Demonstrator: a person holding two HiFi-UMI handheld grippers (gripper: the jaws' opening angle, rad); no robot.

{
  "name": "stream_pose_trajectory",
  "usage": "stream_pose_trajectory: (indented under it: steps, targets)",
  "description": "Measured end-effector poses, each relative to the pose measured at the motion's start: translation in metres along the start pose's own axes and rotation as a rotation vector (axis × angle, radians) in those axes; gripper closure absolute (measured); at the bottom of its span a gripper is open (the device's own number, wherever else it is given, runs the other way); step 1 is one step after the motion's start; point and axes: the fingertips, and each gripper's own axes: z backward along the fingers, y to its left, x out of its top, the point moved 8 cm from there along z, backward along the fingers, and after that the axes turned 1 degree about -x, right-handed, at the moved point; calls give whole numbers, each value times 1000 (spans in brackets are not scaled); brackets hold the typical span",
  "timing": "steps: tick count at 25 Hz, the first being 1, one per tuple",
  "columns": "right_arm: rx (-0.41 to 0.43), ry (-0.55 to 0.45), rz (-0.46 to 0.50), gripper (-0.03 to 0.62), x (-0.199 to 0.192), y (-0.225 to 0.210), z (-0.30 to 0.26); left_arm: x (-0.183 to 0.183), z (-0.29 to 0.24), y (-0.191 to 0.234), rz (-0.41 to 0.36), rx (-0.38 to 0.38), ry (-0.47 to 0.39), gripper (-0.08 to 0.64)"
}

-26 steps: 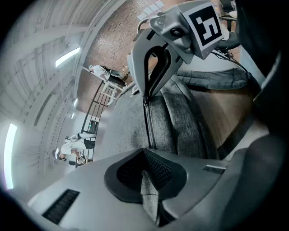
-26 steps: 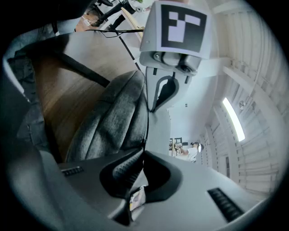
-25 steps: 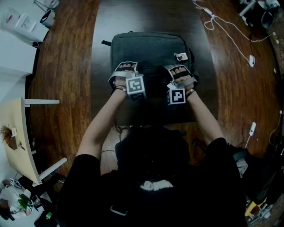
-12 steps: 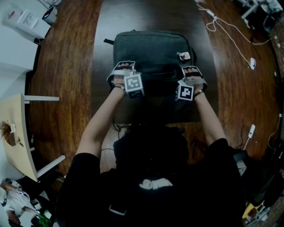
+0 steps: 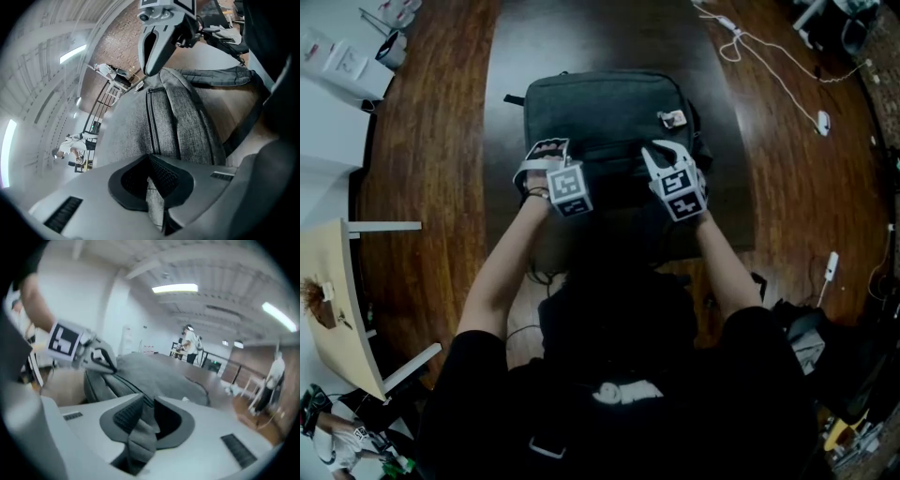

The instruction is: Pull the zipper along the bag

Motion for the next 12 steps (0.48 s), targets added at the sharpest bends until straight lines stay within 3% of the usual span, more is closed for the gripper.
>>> stream_pose_trajectory:
  steps: [2,5,8,12]
  targets:
    - [80,-38,-199,427,3,4,-5,3,-1,1,3,-1,-1,563]
    - [123,22,-296,356,1,16,-19,1,-1,2,-3,-2,3,563]
    - [109,62,-281,372,2,23,-29,0,-1,2,-9,2,9,563]
    - [145,87,-217,484,3,27,-33,0,-2,2,-9,4,8,563]
